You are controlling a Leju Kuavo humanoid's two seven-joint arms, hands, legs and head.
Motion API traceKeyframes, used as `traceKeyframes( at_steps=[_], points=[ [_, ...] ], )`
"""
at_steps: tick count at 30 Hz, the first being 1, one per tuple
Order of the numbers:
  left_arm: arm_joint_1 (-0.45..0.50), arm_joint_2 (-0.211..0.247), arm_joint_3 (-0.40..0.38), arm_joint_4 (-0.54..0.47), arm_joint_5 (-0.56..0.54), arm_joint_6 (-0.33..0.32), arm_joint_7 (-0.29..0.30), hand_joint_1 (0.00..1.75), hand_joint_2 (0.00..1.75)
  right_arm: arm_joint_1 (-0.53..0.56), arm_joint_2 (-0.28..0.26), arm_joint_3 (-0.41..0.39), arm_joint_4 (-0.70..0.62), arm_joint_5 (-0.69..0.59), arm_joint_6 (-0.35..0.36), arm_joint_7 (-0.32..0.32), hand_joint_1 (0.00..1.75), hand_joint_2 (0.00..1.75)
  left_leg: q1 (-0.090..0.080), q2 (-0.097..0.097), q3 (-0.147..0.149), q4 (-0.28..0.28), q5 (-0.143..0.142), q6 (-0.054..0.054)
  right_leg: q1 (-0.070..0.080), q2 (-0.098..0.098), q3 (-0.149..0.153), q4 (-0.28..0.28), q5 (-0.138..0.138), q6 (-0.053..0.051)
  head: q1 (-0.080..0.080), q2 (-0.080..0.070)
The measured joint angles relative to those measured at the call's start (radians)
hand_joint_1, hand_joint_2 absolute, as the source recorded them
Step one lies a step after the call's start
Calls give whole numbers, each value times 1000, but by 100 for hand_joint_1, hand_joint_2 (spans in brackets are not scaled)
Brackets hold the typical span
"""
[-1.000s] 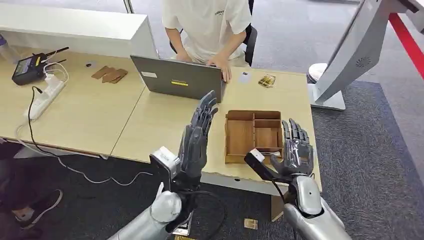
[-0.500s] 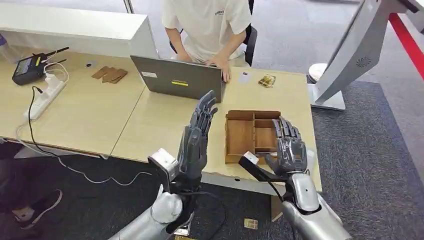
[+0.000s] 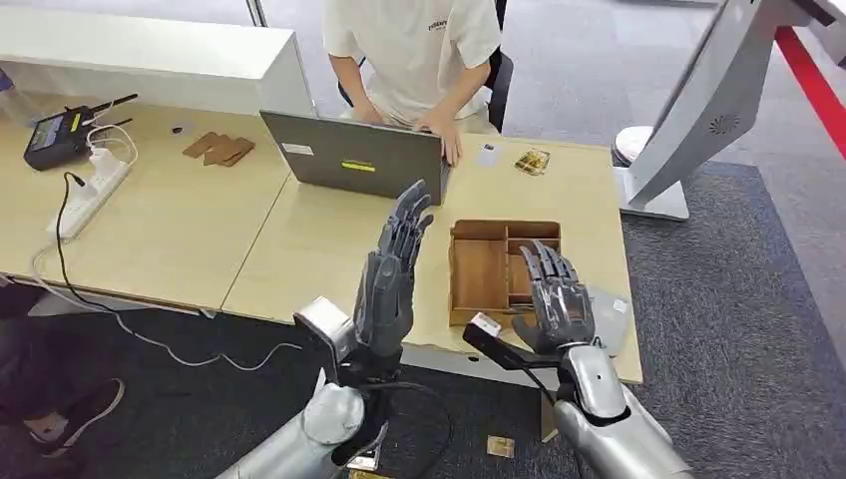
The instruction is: Pass the card to the sensor for recognition and then transmit it.
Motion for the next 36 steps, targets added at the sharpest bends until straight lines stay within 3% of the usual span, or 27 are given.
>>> traceKeyframes(
  at_steps=[8,36],
  points=[
    [0,0,0,13,3,-5,-12,0,0,-1,10,25,24,-45,47,-66,0,175,0,0,0,0,0,0,0,0,0,0,0,0,0,0],
    [0,0,0,25,14,4,-29,0,0,-35,9,73,126,-85,51,-62,0,175,0,0,0,0,0,0,0,0,0,0,0,0,0,0]
  ],
)
